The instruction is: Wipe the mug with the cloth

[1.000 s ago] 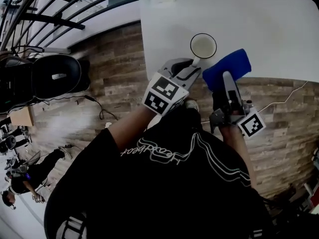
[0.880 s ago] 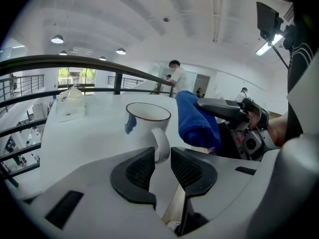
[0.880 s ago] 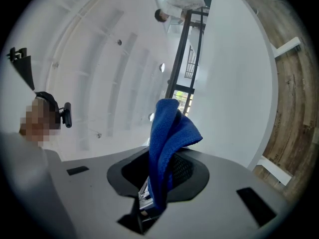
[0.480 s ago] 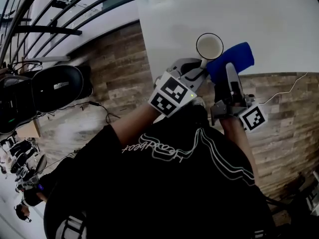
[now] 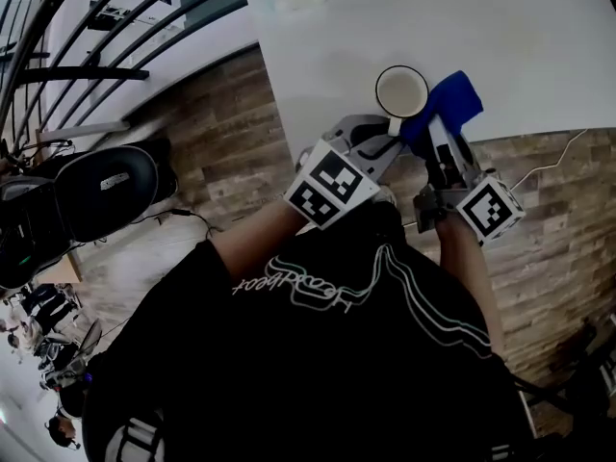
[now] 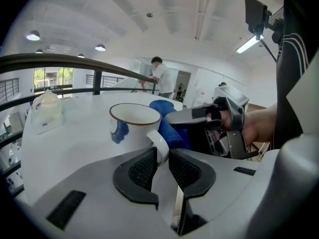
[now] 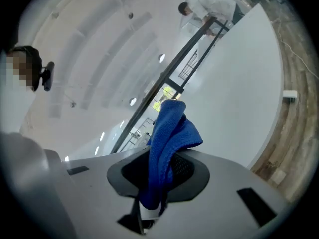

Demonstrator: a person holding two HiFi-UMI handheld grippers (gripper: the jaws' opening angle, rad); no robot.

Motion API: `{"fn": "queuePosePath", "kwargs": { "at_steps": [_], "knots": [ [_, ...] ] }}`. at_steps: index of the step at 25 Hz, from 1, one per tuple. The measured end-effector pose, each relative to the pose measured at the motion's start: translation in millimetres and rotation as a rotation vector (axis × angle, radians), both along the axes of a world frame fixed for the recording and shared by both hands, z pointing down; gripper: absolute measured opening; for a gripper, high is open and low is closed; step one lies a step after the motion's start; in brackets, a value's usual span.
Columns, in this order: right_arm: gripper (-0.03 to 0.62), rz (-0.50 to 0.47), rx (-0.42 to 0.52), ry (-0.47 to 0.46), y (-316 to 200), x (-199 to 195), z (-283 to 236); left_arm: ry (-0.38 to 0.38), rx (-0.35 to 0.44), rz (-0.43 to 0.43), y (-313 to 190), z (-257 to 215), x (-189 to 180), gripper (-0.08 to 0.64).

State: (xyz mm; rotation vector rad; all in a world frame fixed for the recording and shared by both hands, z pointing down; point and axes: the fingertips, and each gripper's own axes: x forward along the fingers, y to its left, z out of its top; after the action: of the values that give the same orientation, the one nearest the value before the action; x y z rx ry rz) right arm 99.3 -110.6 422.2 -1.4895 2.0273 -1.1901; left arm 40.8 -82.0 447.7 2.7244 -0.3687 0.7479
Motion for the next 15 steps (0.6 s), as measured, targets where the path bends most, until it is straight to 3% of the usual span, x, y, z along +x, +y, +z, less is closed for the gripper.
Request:
{"fn": "queuePosePath", "kwargs": {
  "at_steps": [7,12,15],
  "knots": [
    [0.064,-0.059,-0.158,0.172,-4,1,21,0.009,-0.009,0.026,-2,-1,-2,0.077],
    [0.064,-0.113,-0.233,0.244,-7,1,35,0.009,-0.003,0.043,-3,0,-2,0.078],
    [0.064,-0.123,-0.228,0.249,-5,1,35,0.000,0.011,0.060,-3,-1,-5,0.077]
  ]
}}
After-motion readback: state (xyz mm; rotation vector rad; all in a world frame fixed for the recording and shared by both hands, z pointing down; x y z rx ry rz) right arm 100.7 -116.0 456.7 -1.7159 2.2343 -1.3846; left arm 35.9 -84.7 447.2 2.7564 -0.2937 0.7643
